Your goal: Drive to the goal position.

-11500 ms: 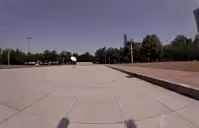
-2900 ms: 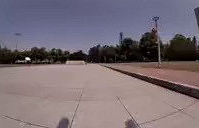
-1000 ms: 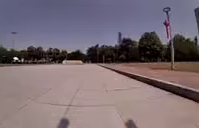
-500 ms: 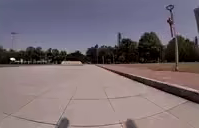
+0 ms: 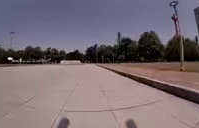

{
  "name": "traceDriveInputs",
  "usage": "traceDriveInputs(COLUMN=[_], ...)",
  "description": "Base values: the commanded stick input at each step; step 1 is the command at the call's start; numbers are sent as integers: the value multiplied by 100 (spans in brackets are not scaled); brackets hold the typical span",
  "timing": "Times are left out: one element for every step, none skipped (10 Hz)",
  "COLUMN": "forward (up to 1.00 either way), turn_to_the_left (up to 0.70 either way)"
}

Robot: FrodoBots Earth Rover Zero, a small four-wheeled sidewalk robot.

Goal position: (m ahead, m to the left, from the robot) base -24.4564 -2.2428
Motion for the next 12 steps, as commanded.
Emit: traceDriveInputs(forward=[100, 100, 100, 100, 100, 100, 100, 100, 100, 100, 100, 100], turn_to_the_left=[0, 0, 0, 40, 40, 40, 40, 40, 40, 40, 40, 40])
